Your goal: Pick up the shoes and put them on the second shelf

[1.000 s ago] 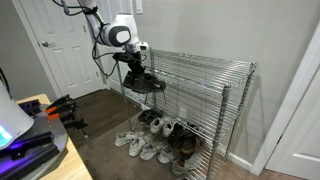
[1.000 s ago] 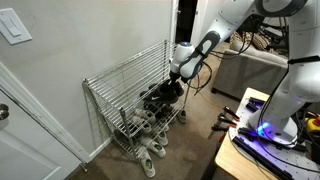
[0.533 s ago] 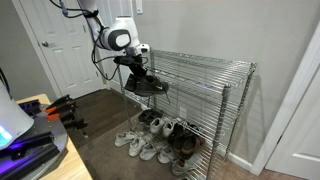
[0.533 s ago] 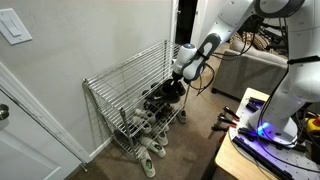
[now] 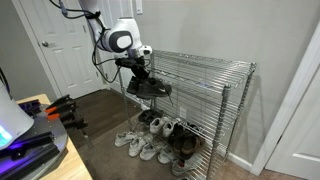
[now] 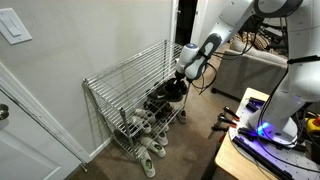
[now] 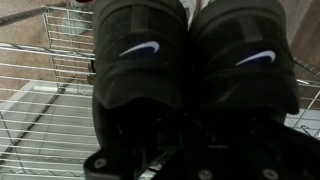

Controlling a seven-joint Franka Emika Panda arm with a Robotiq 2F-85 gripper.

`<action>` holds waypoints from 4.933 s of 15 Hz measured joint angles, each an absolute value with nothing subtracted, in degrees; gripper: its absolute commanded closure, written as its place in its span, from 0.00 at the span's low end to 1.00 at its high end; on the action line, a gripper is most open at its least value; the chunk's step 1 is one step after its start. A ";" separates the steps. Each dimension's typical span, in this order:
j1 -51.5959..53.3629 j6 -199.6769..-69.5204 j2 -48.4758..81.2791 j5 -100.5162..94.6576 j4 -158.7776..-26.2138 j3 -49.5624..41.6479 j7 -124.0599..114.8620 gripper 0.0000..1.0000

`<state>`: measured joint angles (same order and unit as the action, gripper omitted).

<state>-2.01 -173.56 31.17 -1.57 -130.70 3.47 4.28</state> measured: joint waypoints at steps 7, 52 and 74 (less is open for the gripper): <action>-2.31 -173.56 31.18 -1.57 -130.70 3.69 4.29 0.94; 4.13 -197.76 56.02 4.36 -115.01 2.68 -5.11 0.48; 4.13 -185.83 42.40 3.87 -129.78 5.34 -5.02 0.00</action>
<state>4.13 -185.83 42.40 3.87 -129.78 5.34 -5.02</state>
